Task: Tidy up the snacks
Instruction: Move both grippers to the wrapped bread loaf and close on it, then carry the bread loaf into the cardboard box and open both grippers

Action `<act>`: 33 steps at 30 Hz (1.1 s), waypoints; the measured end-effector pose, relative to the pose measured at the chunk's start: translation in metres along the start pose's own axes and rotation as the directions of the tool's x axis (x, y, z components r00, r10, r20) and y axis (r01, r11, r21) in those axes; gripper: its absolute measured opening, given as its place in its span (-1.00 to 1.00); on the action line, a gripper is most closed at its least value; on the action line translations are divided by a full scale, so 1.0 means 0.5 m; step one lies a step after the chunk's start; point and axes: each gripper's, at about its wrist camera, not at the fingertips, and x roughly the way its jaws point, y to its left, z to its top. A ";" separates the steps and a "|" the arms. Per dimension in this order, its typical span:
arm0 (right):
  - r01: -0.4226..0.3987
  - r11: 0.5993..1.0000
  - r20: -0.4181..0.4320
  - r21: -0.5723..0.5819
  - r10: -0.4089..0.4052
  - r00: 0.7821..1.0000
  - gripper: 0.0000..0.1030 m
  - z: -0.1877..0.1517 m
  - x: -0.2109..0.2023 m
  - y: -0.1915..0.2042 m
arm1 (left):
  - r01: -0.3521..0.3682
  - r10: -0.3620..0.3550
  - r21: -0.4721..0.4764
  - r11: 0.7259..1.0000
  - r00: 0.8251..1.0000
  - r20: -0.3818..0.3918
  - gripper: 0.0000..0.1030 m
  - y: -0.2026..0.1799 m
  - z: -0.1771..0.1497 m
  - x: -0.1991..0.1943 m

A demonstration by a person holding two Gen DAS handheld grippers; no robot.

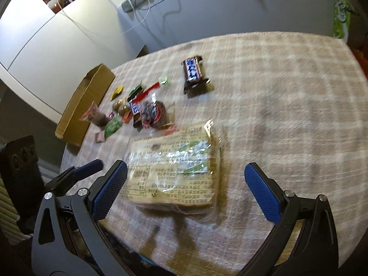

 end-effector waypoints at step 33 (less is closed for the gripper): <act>-0.001 0.995 -0.080 -0.100 -0.007 0.997 0.60 -0.001 0.009 0.104 | 0.041 -0.042 0.056 0.998 0.999 0.013 0.21 -0.013 0.001 -0.019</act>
